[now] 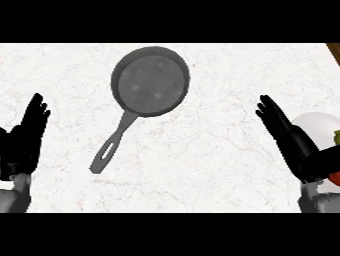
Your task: Pick the bell pepper from the plate and place it in the pan
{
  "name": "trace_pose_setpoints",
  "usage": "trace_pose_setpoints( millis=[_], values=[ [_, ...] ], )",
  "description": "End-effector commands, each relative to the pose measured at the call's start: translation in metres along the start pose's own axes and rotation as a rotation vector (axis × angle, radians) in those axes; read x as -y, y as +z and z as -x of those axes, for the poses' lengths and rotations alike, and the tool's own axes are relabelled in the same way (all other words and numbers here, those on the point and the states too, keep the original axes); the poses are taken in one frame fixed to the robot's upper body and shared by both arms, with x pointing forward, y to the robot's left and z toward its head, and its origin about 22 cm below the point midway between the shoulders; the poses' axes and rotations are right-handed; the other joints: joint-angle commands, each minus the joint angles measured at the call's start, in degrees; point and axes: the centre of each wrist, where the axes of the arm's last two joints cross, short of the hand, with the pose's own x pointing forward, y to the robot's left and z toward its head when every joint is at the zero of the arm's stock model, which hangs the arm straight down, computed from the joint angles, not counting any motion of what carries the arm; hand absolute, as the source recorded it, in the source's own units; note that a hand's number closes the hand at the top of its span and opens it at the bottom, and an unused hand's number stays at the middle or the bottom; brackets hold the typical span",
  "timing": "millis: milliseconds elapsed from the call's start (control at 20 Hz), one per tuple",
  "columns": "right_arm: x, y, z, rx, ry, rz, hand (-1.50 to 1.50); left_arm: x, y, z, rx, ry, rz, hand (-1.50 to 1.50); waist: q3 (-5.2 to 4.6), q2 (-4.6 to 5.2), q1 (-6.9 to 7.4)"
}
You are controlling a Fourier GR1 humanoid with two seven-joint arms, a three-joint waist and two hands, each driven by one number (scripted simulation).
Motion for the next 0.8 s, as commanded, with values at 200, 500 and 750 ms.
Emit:
trace_pose_setpoints(
  millis=[200,500,750],
  values=[
    [0.0,-0.008,-0.041,0.253,-0.137,-0.679,-1.5,-0.031,-0.003,0.014,-0.092,-0.19,-0.028,0.0,2.01,-0.61,2.6],
    [0.117,0.029,-0.018,0.277,-0.192,-0.196,1.5,-0.042,0.006,0.03,-0.175,-0.229,-0.026,0.0,1.99,-0.09,0.16],
    [0.198,0.06,-0.03,0.441,-0.206,-0.378,-1.5,-0.041,-0.002,0.035,-0.192,-0.231,-0.015,0.0,1.84,-0.18,0.92]
  ],
)
